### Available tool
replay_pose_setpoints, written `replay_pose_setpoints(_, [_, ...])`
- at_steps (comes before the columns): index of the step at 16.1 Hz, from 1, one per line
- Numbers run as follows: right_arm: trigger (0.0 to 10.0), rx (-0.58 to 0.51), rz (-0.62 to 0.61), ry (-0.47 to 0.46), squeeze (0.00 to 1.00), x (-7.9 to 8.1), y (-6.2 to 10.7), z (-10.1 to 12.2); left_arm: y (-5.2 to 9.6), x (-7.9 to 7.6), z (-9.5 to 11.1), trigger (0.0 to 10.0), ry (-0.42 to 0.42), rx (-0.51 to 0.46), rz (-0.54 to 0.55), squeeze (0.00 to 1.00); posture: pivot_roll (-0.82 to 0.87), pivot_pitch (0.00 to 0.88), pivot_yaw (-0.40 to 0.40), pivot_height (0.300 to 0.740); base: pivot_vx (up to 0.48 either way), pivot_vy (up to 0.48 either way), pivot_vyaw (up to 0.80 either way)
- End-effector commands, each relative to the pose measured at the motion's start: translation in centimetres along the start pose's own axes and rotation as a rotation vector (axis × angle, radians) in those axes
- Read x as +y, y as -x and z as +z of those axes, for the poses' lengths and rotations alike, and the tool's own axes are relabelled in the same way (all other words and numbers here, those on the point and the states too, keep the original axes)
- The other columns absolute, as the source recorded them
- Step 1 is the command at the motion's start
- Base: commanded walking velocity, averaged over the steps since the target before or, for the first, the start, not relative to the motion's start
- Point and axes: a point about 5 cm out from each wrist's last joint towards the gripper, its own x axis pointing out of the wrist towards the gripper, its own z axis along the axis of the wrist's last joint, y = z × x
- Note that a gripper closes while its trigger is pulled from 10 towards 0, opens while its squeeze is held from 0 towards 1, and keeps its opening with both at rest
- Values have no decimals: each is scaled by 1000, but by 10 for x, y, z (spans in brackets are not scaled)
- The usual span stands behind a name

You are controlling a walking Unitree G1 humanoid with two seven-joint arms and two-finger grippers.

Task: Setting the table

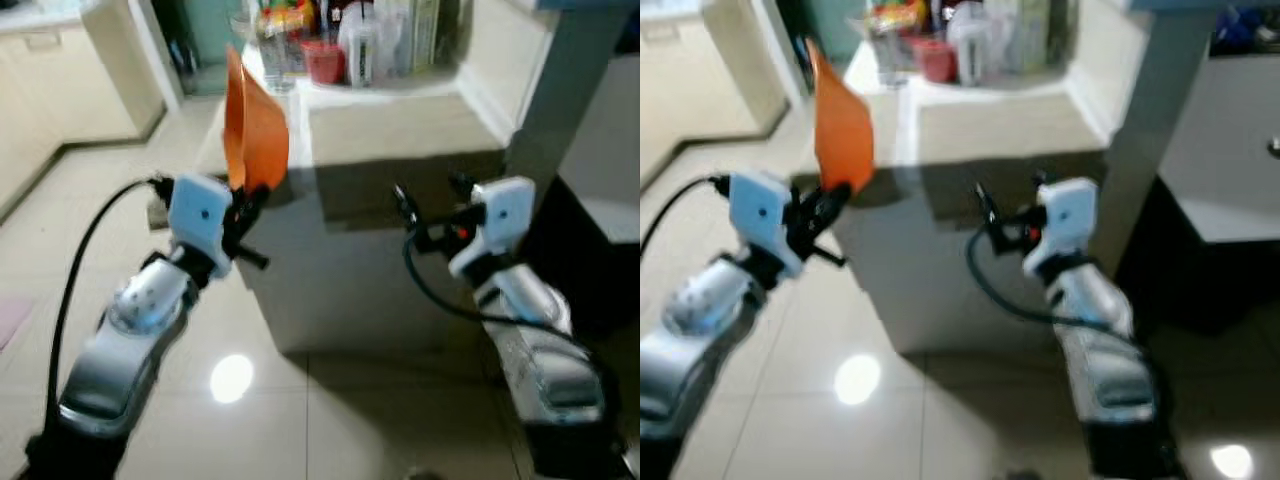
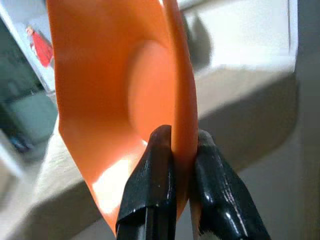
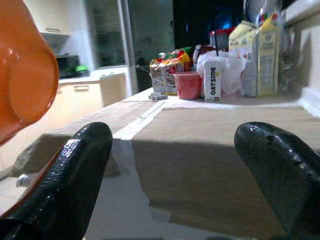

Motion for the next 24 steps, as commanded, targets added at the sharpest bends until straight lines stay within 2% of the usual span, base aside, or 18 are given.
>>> replay_pose_setpoints(1, [10000, 23, 9, -31, 0, -9, 1, 0, -1, 7, -3, 0, -104, 9, -30, 0, -140, 0, 126, 736, 0, 0, 0])
replay_pose_setpoints(2, [10000, 44, 47, -35, 0, -15, 0, 3, -3, 13, -8, 0, -219, 45, -97, 0, -143, 0, 131, 736, 0, 0, 0])
replay_pose_setpoints(4, [10000, 67, 82, -79, 0, -20, 0, 6, -5, 12, -12, 0, -387, 91, -216, 0, -144, 0, 136, 736, 0, 0, 0])
replay_pose_setpoints(7, [10000, 117, 219, -194, 0, -14, 3, 11, -9, 7, -16, 0, -687, 109, -405, 0, -141, 0, 139, 736, 0, 0, 0])
replay_pose_setpoints(9, [10000, 158, 335, -228, 0, -6, 7, 14, -11, -1, -16, 0, -848, 89, -575, 0, -140, 0, 138, 736, 0, 0, 0])
replay_pose_setpoints(11, [10000, 220, 436, -222, 0, 1, 14, 12, -5, -16, -18, 0, -998, 45, -738, 0, -138, 0, 139, 736, 0, 0, 0])
replay_pose_setpoints(13, [10000, 254, 528, -247, 0, 9, 20, 14, -4, -23, -21, 0, -1063, 19, -799, 0, -137, 0, 141, 736, 0, 0, 0])
replay_pose_setpoints(16, [10000, 294, 624, -268, 0, 17, 28, 17, -8, -21, -23, 0, -1132, -5, -820, 0, -137, 0, 143, 736, 0, 0, 0])
replay_pose_setpoints(19, [10000, 319, 618, -291, 0, 17, 30, 14, -13, -21, -19, 0, -1158, -32, -819, 0, -137, 0, 143, 736, 0, 0, 0])
replay_pose_setpoints(21, [10000, 302, 566, -308, 0, 9, 28, 16, -16, -12, -19, 0, -1189, -25, -795, 0, -140, 0, 141, 736, 0, 0, 0])
replay_pose_setpoints(24, [10000, 177, 484, -247, 0, -8, 24, 36, -15, -8, -27, 0, -1201, -2, -798, 0, -151, 0, 147, 736, 0, 0, 0])
